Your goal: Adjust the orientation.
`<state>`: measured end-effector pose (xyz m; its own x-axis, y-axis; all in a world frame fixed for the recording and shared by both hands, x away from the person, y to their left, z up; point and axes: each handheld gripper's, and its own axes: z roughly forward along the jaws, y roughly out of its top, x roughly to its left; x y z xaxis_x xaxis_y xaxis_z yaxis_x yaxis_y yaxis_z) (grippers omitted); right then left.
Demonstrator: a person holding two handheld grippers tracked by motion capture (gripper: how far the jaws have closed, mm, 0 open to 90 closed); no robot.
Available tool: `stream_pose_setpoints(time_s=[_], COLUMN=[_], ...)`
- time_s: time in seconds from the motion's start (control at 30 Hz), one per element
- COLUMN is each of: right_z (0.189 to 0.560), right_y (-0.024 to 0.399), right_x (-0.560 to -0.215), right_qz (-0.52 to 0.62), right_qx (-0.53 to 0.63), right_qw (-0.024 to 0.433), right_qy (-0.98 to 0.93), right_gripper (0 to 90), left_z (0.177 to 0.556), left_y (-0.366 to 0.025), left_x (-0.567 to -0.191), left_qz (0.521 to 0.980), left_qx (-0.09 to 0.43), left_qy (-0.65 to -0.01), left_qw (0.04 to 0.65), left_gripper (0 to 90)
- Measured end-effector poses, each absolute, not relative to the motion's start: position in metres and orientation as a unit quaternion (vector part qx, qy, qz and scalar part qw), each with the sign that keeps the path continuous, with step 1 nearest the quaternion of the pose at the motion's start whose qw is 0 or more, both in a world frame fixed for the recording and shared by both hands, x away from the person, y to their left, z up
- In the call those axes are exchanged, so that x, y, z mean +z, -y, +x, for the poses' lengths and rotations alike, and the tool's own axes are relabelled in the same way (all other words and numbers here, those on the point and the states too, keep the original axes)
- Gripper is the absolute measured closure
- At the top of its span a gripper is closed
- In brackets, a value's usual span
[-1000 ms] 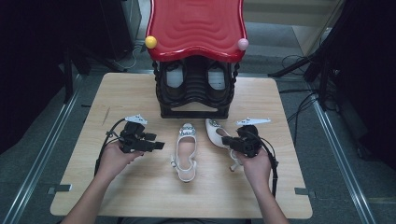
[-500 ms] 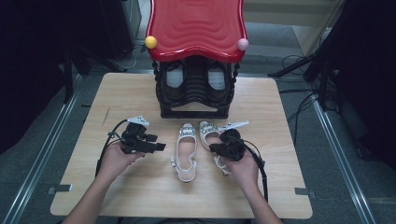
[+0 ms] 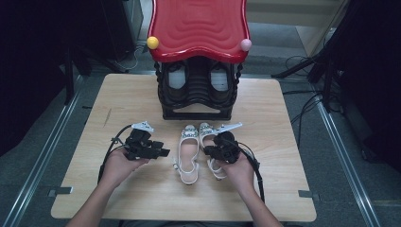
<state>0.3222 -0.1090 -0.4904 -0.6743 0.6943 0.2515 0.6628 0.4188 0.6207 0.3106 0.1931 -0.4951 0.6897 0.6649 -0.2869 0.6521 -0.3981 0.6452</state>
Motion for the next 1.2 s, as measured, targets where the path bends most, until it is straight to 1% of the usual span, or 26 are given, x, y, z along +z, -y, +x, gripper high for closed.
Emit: stream_pose_setpoints(time_s=[0.13, 0.2, 0.3, 0.43, 0.57, 0.73, 0.93, 1.07, 1.2], right_z=[0.322, 0.322, 0.324, 0.331, 0.343, 0.352, 0.352, 0.35, 0.349], right_y=[0.124, 0.134, 0.152, 0.17, 0.18, 0.18, 0.171, 0.168, 0.173], right_x=[-0.48, -0.473, -0.467, -0.473, -0.486, -0.499, -0.507, -0.507, -0.515], right_qz=[0.393, 0.395, 0.409, 0.431, 0.448, 0.457, 0.447, 0.444, 0.444], right_qx=[0.403, 0.418, 0.43, 0.424, 0.412, 0.387, 0.377, 0.376, 0.405], right_qw=[0.011, 0.016, 0.022, 0.026, 0.028, 0.03, 0.015, 0.023, 0.007], right_qy=[-0.826, -0.818, -0.805, -0.796, -0.793, -0.8, -0.811, -0.813, -0.799], right_gripper=[81.1, 81.2, 84.0, 90.0, 90.0, 90.0, 90.0, 90.0, 90.0], left_z=[0.308, 0.309, 0.311, 0.314, 0.316, 0.318, 0.317, 0.317, 0.317], left_y=[-0.193, -0.192, -0.188, -0.183, -0.178, -0.174, -0.165, -0.161, -0.162], left_x=[-0.494, -0.495, -0.501, -0.507, -0.512, -0.517, -0.522, -0.523, -0.525], left_qz=[0.832, 0.831, 0.833, 0.832, 0.832, 0.826, 0.83, 0.831, 0.825], left_qx=[0.01, 0.007, 0.001, -0.009, -0.013, -0.025, -0.032, -0.03, -0.037], left_qy=[-0.387, -0.387, -0.395, -0.398, -0.401, -0.405, -0.397, -0.397, -0.402], left_qw=[0.397, 0.399, 0.387, 0.385, 0.382, 0.39, 0.39, 0.388, 0.396], left_gripper=[67.8, 73.4, 76.0, 81.5, 83.5, 83.4, 83.1, 83.4, 83.6])
